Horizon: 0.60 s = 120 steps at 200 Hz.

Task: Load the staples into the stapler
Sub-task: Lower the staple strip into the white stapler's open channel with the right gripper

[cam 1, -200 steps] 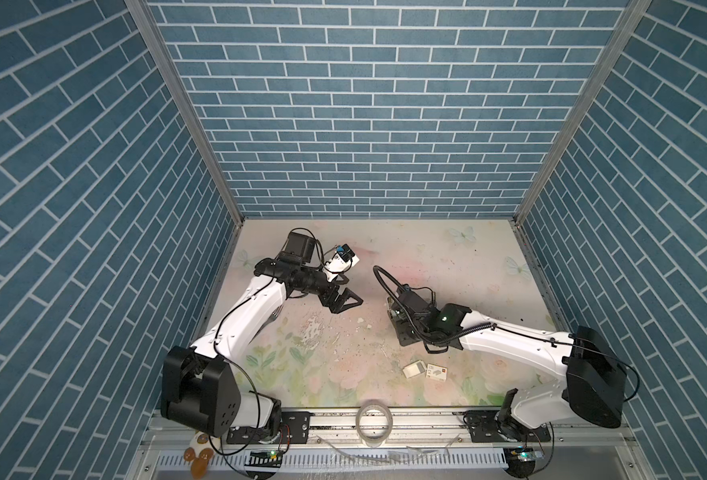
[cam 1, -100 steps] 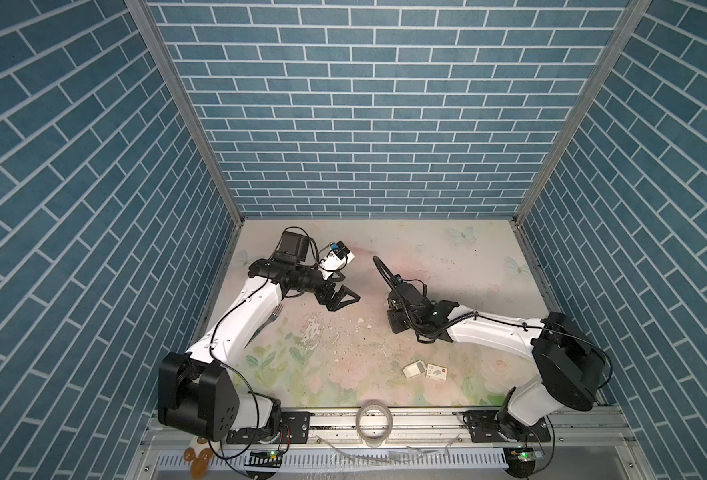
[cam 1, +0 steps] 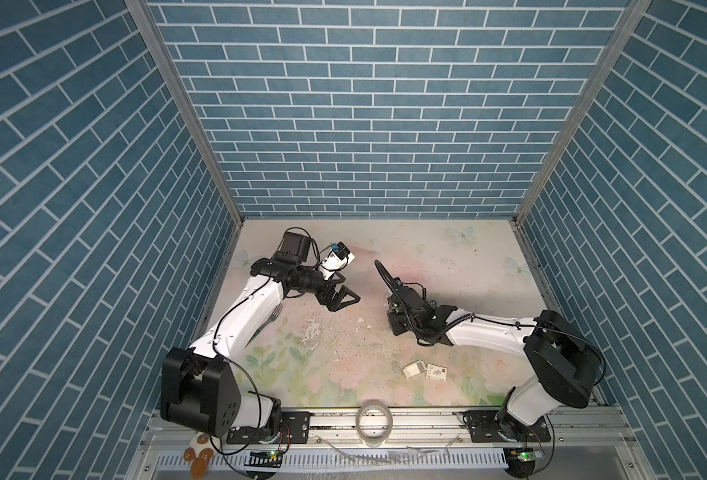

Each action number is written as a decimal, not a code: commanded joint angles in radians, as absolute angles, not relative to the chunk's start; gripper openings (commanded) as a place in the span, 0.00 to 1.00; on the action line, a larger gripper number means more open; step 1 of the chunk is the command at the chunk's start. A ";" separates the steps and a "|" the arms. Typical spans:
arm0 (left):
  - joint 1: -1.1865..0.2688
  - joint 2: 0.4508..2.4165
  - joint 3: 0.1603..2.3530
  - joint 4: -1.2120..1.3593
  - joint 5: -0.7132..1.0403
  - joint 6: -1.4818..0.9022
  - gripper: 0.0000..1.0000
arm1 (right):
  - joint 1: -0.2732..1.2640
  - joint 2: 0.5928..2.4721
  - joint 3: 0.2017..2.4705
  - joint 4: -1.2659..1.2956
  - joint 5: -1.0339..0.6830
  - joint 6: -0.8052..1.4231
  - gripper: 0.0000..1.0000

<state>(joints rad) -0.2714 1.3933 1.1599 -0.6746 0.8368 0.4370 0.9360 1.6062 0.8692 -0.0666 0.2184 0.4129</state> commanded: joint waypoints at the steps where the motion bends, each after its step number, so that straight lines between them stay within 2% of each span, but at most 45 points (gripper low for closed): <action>1: -0.264 1.401 1.149 -0.669 0.859 0.434 0.98 | 0.928 1.629 0.858 -0.045 0.245 0.380 0.10; 120: -0.264 1.411 1.140 -0.659 0.860 0.434 0.98 | 0.913 1.678 0.861 -0.006 0.224 0.376 0.10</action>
